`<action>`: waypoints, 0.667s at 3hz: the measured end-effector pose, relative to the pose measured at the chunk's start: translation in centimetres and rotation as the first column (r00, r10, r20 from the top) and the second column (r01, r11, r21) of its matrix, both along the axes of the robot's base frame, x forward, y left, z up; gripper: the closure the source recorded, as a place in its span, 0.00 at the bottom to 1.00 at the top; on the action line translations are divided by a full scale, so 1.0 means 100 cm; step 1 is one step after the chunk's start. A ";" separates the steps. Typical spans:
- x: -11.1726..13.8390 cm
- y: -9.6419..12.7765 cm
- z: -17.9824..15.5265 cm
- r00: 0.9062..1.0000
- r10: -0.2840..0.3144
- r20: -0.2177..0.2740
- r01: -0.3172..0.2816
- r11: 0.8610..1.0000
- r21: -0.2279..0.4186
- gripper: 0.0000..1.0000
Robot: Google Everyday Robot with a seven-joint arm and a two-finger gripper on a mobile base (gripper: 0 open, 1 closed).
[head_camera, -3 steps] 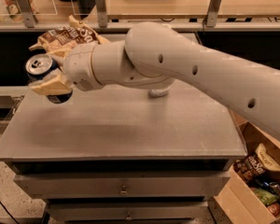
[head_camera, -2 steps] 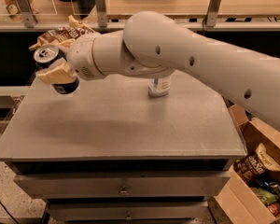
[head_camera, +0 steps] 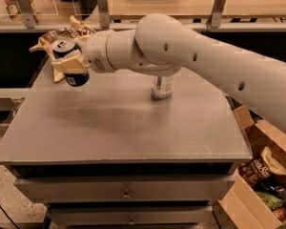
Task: Move pepsi can near brown chip bag
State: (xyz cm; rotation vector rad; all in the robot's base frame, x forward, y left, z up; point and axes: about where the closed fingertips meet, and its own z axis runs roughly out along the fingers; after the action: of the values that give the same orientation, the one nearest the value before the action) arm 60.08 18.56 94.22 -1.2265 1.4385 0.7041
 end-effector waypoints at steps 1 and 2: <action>0.026 0.005 -0.004 1.000 -0.016 -0.026 0.017 1.000 0.025 1.00; 0.046 0.012 -0.011 0.999 -0.020 -0.046 0.022 0.999 0.043 0.84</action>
Offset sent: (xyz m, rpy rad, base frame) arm 0.0746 0.0159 -0.0226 0.0678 0.0733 -0.0337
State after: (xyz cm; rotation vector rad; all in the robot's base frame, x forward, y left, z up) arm 64.65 19.76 93.09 -1.1672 1.4638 0.7499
